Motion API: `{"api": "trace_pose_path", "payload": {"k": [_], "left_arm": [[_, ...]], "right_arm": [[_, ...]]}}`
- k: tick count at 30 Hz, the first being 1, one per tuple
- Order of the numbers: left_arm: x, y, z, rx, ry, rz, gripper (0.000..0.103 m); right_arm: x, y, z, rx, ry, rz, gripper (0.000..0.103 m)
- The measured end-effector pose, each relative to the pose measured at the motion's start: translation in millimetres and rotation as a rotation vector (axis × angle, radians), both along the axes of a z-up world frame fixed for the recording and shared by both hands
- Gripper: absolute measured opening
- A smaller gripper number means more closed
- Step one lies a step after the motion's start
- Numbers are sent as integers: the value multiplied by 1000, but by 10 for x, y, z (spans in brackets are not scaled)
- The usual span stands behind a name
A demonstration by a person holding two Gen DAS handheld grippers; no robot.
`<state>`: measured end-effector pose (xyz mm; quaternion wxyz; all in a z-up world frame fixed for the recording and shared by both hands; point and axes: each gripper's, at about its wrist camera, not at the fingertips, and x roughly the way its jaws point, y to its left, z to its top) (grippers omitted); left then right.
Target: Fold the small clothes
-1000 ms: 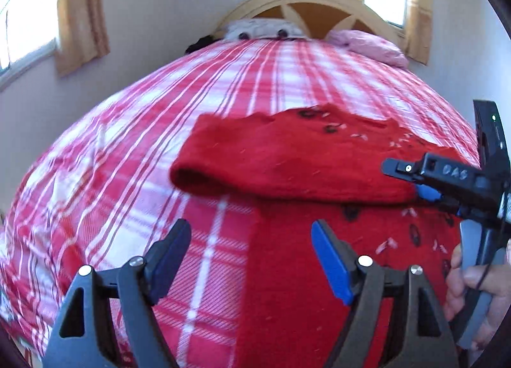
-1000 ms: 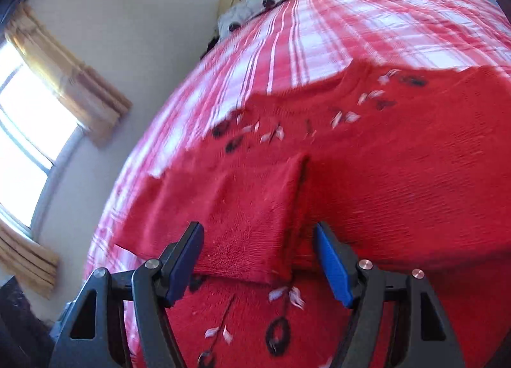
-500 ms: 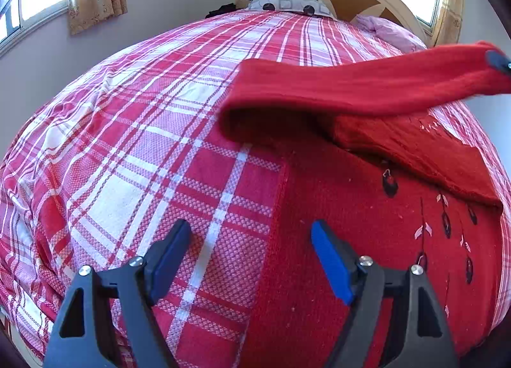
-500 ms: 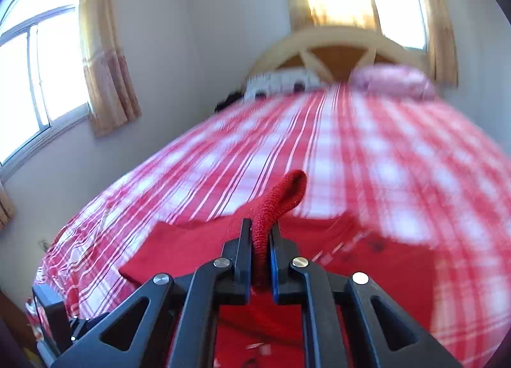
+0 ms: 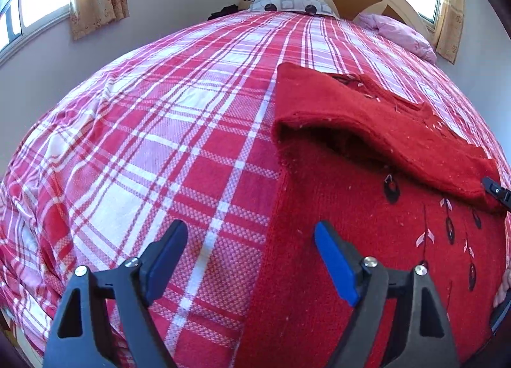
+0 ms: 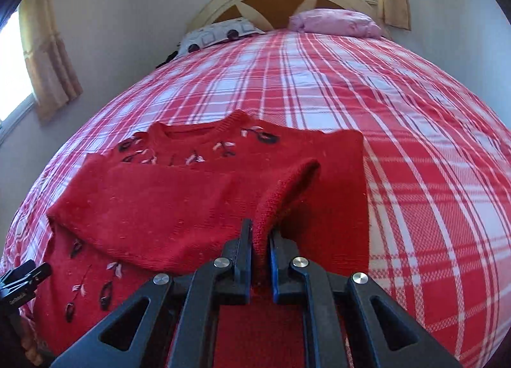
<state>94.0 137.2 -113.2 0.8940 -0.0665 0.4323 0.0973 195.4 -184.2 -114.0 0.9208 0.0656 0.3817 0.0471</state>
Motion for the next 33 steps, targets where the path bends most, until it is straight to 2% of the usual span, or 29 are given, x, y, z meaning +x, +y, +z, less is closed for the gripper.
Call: {"api": "trace_pose_path", "payload": {"k": [4, 7, 10, 14, 16, 20, 22, 23, 24, 25, 26, 27, 30, 33], "left_arm": [[57, 27, 107, -2, -25, 6, 85], [139, -12, 171, -5, -36, -12, 85], [229, -154, 199, -22, -38, -67, 85], [465, -390, 185, 21, -29, -111, 85], [637, -435, 141, 10, 0, -105, 85], [932, -343, 43, 6, 63, -27, 87], [955, -119, 51, -25, 58, 67, 87], [933, 22, 50, -58, 55, 120, 90], [893, 180, 37, -130, 48, 158, 96], [842, 310, 9, -206, 34, 184, 98], [793, 382, -11, -245, 9, 196, 98], [755, 391, -14, -240, -9, 193, 98], [705, 241, -35, -132, 18, 156, 98], [615, 175, -54, -98, 8, 139, 98]], "right_arm": [[5, -50, 23, -19, -3, -14, 8], [-9, -81, 136, 49, -20, -12, 8], [-10, -15, 369, 97, -60, 16, 8], [-27, 207, 795, 68, -156, 70, 8], [-37, 255, 966, 59, -196, 74, 8], [-40, 215, 1230, 57, -271, 51, 8], [-72, 170, 1279, 52, -291, 33, 8], [-87, 134, 1273, 45, -298, 23, 8], [-96, 102, 1238, 37, -296, 16, 8], [-80, 68, 1165, 30, -279, 12, 8], [-64, 46, 1093, 28, -260, 8, 8], [-50, 18, 999, 26, -237, 2, 8], [-12, -85, 606, -4, -150, -34, 8], [24, -191, 224, -32, -54, -64, 8]]}}
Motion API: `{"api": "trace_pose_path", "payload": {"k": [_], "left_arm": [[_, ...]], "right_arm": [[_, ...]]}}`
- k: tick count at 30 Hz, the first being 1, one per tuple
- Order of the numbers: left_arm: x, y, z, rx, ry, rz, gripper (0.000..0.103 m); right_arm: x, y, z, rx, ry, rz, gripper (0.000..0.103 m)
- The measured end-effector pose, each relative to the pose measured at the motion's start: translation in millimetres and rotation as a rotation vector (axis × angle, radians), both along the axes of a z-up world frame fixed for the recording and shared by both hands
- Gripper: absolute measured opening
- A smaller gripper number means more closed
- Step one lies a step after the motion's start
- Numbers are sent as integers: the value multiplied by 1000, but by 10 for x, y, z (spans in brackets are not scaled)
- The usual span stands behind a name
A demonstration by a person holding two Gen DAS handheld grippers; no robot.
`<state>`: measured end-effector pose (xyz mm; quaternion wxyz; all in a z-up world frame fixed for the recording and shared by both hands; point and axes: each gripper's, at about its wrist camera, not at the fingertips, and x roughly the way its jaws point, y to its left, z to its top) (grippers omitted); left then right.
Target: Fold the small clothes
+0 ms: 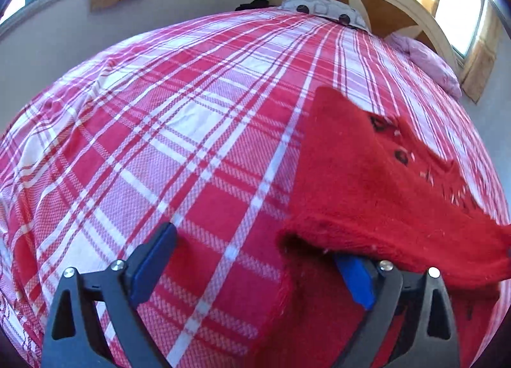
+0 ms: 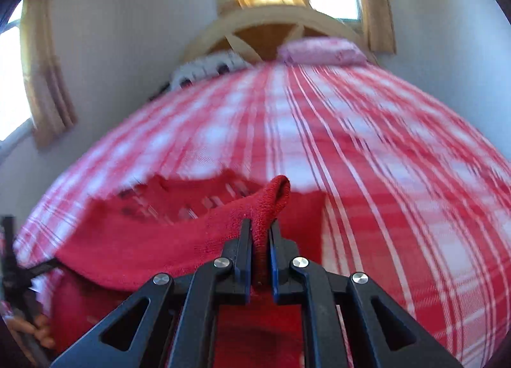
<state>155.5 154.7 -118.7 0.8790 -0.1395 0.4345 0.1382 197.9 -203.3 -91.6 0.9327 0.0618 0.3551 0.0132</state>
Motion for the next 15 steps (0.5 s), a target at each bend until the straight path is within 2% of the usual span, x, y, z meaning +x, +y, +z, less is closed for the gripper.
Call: {"api": "trace_pose_path", "payload": {"k": [2, 5, 8, 11, 15], "left_arm": [[-61, 4, 3, 22, 12, -9, 98], [-189, 86, 11, 73, 32, 8, 98], [-303, 176, 67, 51, 24, 20, 98], [-347, 146, 263, 113, -21, 8, 98], [-226, 6, 515, 157, -115, -58, 98]], "right_arm": [[38, -82, -279, 19, 83, -9, 9], [15, -156, -212, 61, 65, -3, 11], [-10, -168, -154, 62, 90, 12, 20], [-187, -237, -41, 94, 49, 4, 22], [-372, -270, 181, 50, -43, -54, 23]]}}
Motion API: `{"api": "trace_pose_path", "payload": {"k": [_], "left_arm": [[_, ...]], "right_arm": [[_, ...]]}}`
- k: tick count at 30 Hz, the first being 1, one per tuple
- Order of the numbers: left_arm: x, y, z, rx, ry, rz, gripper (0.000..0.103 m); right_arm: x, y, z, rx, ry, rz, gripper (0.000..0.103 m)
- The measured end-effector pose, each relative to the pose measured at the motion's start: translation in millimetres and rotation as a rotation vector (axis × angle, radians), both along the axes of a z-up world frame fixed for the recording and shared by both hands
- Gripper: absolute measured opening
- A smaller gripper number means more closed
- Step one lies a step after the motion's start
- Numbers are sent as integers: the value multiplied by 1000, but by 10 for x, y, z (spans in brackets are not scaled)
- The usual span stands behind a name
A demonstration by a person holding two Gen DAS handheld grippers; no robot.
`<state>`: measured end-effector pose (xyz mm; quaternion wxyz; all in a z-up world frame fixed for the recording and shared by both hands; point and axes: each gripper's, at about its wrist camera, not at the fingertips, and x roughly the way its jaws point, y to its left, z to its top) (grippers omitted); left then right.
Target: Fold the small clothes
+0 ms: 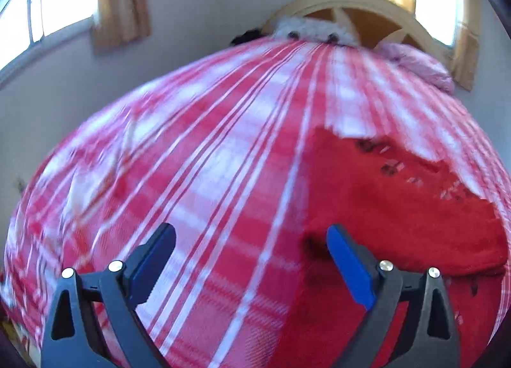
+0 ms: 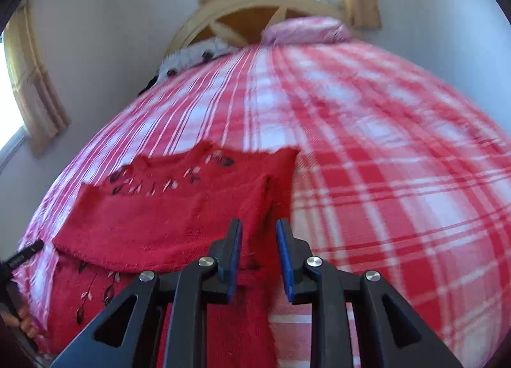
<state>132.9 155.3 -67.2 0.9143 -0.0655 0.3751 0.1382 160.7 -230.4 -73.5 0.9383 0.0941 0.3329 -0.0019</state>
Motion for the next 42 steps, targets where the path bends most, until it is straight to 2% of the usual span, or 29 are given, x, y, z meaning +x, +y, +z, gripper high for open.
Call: {"api": "trace_pose_path", "payload": {"k": [4, 6, 9, 11, 12, 13, 16, 19, 22, 24, 26, 28, 33, 39, 42], "left_arm": [[266, -208, 40, 29, -22, -59, 98], [406, -303, -22, 33, -5, -76, 98], [560, -332, -158, 44, 44, -35, 98], [619, -296, -290, 29, 78, -17, 98], [656, -261, -389, 31, 116, -6, 99], [688, -221, -487, 16, 147, -7, 102], [652, -111, -530, -65, 130, 5, 103], [605, -114, -458, -58, 137, -18, 103], [348, -180, -253, 8, 76, -75, 103], [103, -184, -125, 40, 32, -118, 103], [-176, -147, -42, 64, 2, -168, 103], [-331, -78, -3, 86, -8, -197, 103], [-817, 83, -54, 97, -4, -264, 103], [-1255, 77, -298, 32, 48, -380, 103], [-1478, 31, -458, -12, 52, -445, 103]], "right_arm": [[78, 112, 96, 5, -11, 55, 23], [190, 218, 62, -9, 1, 97, 23], [395, 327, -136, -28, 53, 124, 23], [562, 273, -395, -22, 145, 82, 23], [607, 238, -492, -8, 165, 79, 23], [616, 178, -518, 29, 144, 79, 23], [655, 27, -501, 146, 150, 62, 23], [578, 55, -417, 145, 144, 84, 23], [213, 51, -192, 154, 66, 112, 24], [-6, 36, -97, 144, 34, 134, 32], [-333, -9, 5, 133, 0, 156, 56], [-590, -43, 59, 122, -21, 163, 65], [-1193, -163, 63, 128, 0, 190, 65], [-1672, -165, -125, 117, 76, 193, 65], [-1887, -160, -267, 165, 108, 196, 65]]}}
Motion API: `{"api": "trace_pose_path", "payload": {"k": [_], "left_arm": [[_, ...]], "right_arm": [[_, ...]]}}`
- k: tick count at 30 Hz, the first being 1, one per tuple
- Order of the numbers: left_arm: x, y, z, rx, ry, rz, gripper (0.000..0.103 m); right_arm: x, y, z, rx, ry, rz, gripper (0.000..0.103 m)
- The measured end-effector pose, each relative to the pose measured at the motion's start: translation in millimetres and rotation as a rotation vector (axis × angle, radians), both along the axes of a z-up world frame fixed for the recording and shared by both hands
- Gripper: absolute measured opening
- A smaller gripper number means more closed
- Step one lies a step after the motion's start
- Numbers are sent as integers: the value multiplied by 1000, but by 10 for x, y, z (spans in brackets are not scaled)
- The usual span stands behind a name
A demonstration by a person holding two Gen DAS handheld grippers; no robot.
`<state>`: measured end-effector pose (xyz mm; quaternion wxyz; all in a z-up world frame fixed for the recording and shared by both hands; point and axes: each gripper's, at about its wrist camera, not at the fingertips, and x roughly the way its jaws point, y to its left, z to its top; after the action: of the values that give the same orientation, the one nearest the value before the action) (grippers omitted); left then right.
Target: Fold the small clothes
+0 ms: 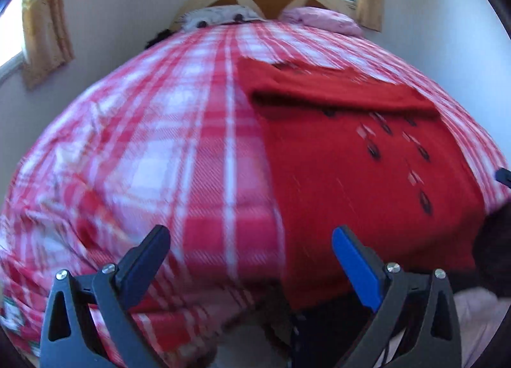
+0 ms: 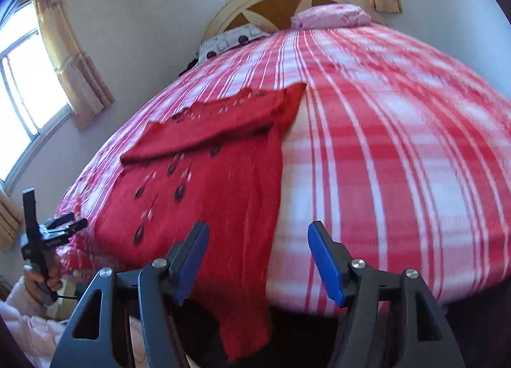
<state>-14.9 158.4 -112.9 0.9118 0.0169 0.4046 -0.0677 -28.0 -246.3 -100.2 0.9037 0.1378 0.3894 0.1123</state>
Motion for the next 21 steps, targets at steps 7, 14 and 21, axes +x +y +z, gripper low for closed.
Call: {"api": "trace_pose_path", "payload": {"k": [7, 14, 21], "left_arm": [[-92, -159, -386, -73, 65, -105, 100], [-2, -341, -648, -37, 109, -129, 99], [151, -459, -774, -111, 112, -91, 99]], "right_arm": [[-296, 114, -305, 80, 107, 26, 65], [-290, 314, -499, 69, 165, 69, 65], [-315, 414, -685, 47, 218, 67, 65]]}}
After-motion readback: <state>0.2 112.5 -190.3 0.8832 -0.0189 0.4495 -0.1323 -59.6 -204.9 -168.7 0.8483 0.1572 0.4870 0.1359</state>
